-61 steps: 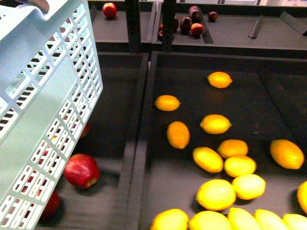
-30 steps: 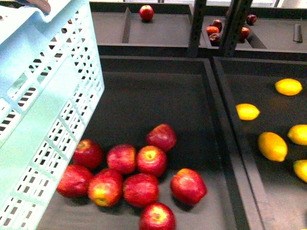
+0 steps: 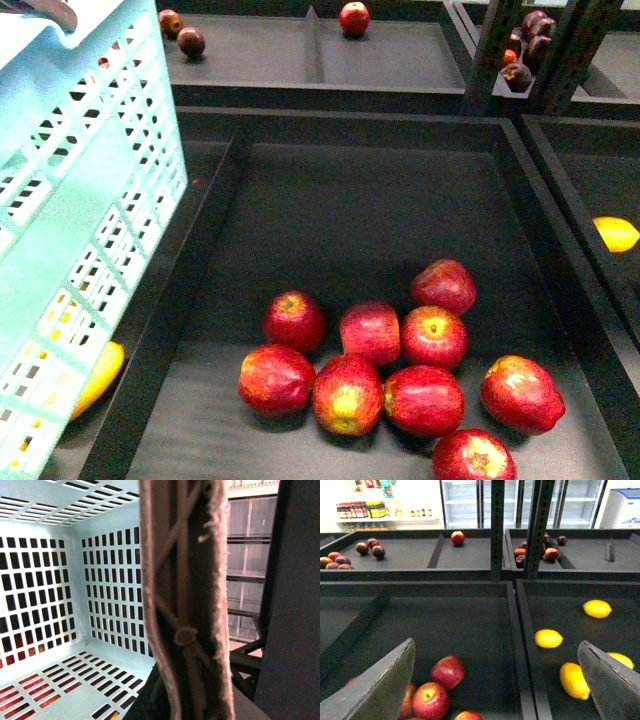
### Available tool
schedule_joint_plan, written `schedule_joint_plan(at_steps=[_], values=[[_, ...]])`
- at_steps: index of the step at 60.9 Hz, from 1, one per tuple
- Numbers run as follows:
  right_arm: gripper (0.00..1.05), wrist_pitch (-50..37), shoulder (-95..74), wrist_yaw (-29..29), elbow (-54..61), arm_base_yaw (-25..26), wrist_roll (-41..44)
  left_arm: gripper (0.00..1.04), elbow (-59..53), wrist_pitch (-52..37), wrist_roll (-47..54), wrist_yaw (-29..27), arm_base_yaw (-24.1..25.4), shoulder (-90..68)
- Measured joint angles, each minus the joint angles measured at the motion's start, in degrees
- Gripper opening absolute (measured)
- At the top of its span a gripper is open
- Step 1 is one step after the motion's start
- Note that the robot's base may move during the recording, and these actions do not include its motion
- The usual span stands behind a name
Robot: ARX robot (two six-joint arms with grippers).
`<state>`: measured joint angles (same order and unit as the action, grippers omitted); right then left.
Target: Pick lemon and mango into basket
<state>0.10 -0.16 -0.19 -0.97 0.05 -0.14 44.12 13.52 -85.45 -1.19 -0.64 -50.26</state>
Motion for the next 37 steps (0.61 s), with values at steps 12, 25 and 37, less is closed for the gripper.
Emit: schedule_joint_plan(at_steps=[12, 25, 37], values=[[0.96, 0.0, 0.0, 0.13, 0.0, 0.0, 0.0, 0.05, 3.91, 1.01, 18.32, 10.6, -1.38, -5.25], [0.96, 0.0, 0.0, 0.22, 0.0, 0.0, 0.0, 0.05, 13.9, -2.8, 36.52, 8.17, -10.88, -22.18], [0.96, 0.0, 0.0, 0.2, 0.0, 0.0, 0.0, 0.05, 21.57, -1.81, 36.35, 10.01, -19.67, -32.96]])
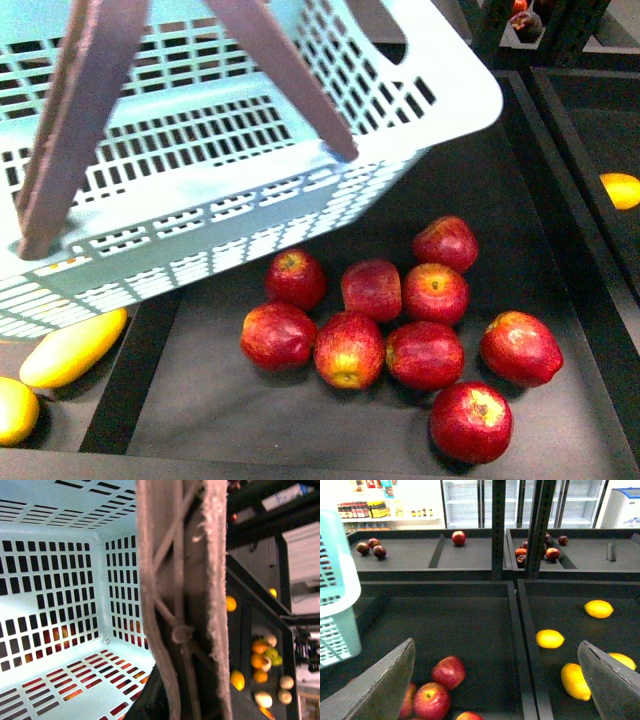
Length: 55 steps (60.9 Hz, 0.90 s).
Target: Pick lemon and mango into basket
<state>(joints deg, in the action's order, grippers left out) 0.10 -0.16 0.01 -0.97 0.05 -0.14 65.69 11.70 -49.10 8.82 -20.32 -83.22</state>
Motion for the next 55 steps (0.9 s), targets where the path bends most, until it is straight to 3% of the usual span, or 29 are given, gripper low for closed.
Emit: schedule_joint_plan(at_steps=[12, 28, 55], values=[[0.96, 0.0, 0.0, 0.0, 0.0, 0.0, 0.0, 0.05, 5.81, 2.6, -0.13, 2.89, -8.66, -4.28], [0.96, 0.0, 0.0, 0.0, 0.0, 0.0, 0.0, 0.05, 6.54, 2.32, -0.63, 4.66, -14.47, -4.09], [0.96, 0.0, 0.0, 0.0, 0.0, 0.0, 0.0, 0.05, 6.19, 1.6, -0.61, 4.5, -15.78, -3.67]])
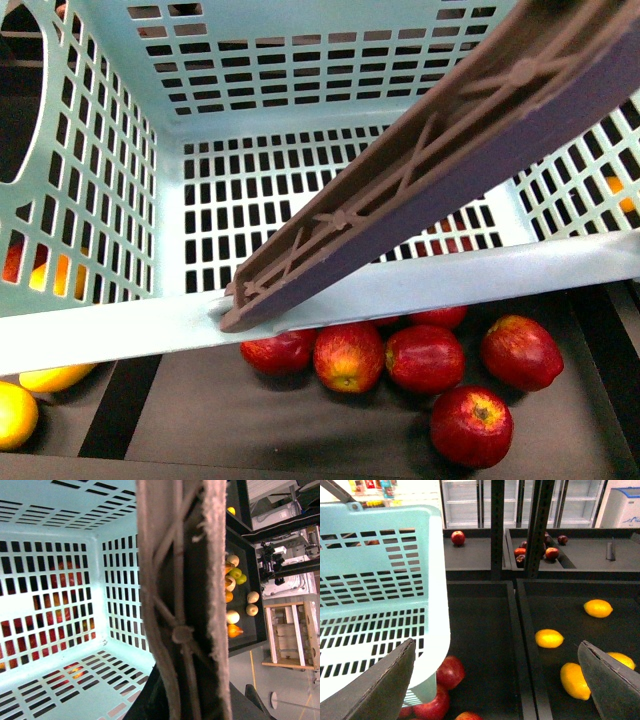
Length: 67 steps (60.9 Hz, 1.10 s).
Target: Pick lemon and mango into basket
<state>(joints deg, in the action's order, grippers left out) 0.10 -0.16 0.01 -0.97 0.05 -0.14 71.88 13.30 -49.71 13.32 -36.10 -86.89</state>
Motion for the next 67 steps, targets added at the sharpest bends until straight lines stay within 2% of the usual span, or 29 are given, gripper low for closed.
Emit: schedule_joint_plan(at_steps=[10, 15, 21, 29, 34, 44, 53, 67], values=[[0.96, 0.09, -0.07, 0.22, -0.02, -0.04, -0.2, 0.05, -0.02, 0.0, 0.07, -0.24, 0.0, 0.0], [0.96, 7.1, -5.73, 5.18, -2.91, 0.87, -7.63, 0.05, -0.02, 0.0, 0.11, -0.2, 0.02, 0.0], [0.96, 3.63, -15.21, 2.64, -4.09, 6.78, -14.67, 0.05, -0.02, 0.0, 0.07, 0.04, 0.04, 0.11], [0.96, -10.95, -31.17, -3.48, -7.1, 16.96, -18.34, 0.05, -0.02, 0.0, 0.04, 0.07, 0.04, 0.11], [0.96, -26.27, -48.83, -4.33, -10.84, 22.16, -17.86, 0.05, -0.02, 0.0, 0.13, -0.17, 0.11, 0.17], [0.96, -42.6, -77.99, -5.44, -21.09, 25.94, -13.46, 0.05, -0.02, 0.0, 0.15, -0.17, 0.11, 0.17], [0.96, -44.5, -97.7, -6.29, -30.58, 28.17, -7.89, 0.05, -0.02, 0.0, 0.15, 0.02, 0.11, 0.2], [0.96, -39.76, -118.05, -6.97, -43.3, 29.86, -2.25, 0.05, -0.02, 0.0, 0.15, -0.07, 0.11, 0.2]])
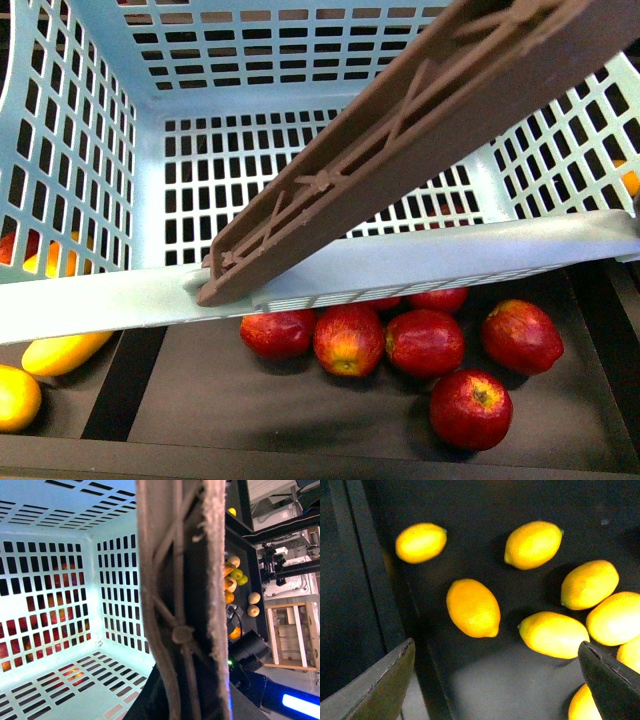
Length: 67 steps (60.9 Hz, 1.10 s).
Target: Pick lemon and mango into basket
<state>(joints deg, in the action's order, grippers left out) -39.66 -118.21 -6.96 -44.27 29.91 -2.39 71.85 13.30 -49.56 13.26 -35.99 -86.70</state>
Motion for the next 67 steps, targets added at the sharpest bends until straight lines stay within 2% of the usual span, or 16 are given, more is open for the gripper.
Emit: schedule_joint_plan(at_steps=[22, 67], values=[[0.96, 6.67, -15.21, 1.36, -14.38, -0.42, 6.51, 0.05, 0.0, 0.0, 0.0, 0.04, 0.0, 0.0], [0.96, 18.32, -29.0, 0.63, -35.47, -3.72, 9.55, 0.05, 0.0, 0.0, 0.0, 0.02, 0.0, 0.0]])
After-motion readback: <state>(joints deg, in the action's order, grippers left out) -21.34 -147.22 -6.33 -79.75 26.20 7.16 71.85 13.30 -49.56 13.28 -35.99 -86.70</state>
